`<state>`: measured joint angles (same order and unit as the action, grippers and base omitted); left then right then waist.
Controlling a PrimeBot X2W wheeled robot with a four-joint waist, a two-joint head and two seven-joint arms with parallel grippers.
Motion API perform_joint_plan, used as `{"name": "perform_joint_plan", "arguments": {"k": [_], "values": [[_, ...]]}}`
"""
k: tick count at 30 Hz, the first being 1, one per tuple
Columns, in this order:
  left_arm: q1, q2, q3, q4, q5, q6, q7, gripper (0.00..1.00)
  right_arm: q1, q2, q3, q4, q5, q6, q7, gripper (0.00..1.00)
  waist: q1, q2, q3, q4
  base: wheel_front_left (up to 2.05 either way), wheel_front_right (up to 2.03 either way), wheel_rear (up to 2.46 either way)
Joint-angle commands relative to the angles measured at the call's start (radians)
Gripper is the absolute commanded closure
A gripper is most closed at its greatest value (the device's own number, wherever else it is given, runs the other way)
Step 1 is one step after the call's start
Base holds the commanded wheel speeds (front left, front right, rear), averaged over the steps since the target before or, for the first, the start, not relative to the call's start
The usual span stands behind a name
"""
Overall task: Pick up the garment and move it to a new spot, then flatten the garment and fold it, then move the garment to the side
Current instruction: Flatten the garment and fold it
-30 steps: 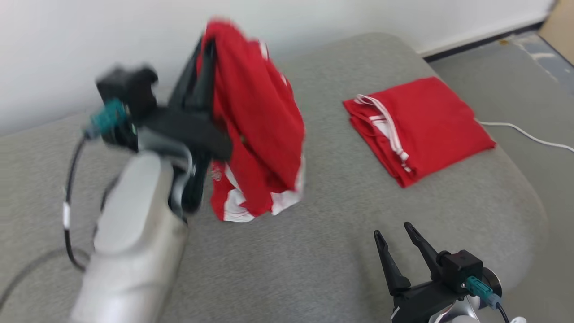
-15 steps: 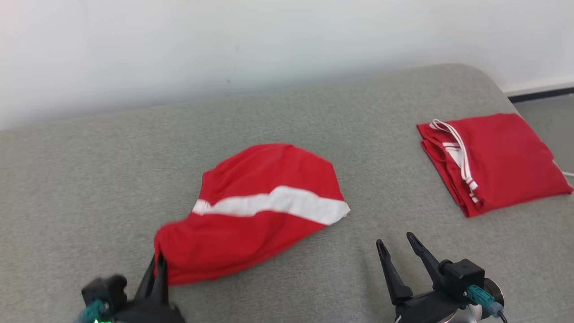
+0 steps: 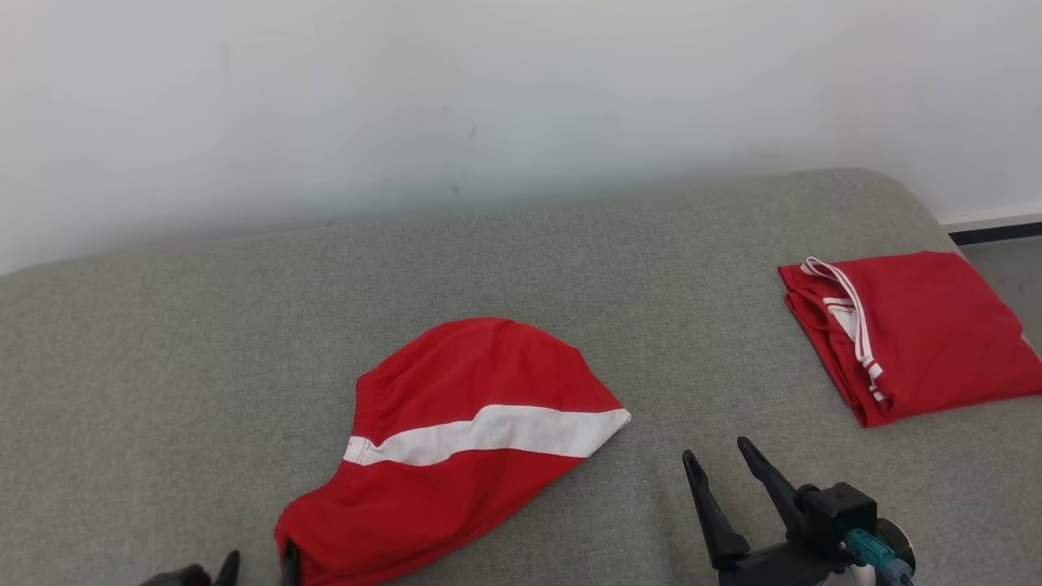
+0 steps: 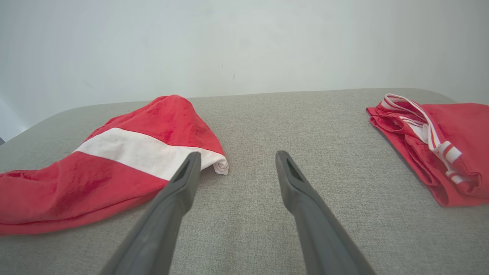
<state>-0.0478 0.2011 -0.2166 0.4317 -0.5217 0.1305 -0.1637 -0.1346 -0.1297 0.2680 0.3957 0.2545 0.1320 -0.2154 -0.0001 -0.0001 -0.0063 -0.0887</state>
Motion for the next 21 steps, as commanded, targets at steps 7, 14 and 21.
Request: {"name": "perform_joint_plan", "arguments": {"k": [7, 14, 21], "values": [[-0.016, 0.032, 0.066, -0.163, -0.077, 0.018, 0.074, 0.0, 0.015, 0.004, 0.005, -0.003, 0.008, -0.003, -0.004, 0.0, 0.0001, 0.0001, -0.014, -0.01, 0.0, 0.0, 0.0], [-0.177, 0.026, 0.019, -0.106, -0.121, 0.003, 0.27, 0.0, -0.012, 0.006, 0.036, -0.003, 0.015, -0.003, -0.006, 0.0, 0.0001, 0.0001, 0.017, -0.067, 0.0, 0.0, 0.0], [-0.366, 0.033, 0.006, 0.094, -0.119, 0.024, 0.387, 0.0, -0.052, 0.001, 0.049, -0.011, 0.008, -0.003, -0.008, 0.0, 0.0001, 0.0001, 0.099, -0.169, 0.0, 0.0, 0.0]]}}
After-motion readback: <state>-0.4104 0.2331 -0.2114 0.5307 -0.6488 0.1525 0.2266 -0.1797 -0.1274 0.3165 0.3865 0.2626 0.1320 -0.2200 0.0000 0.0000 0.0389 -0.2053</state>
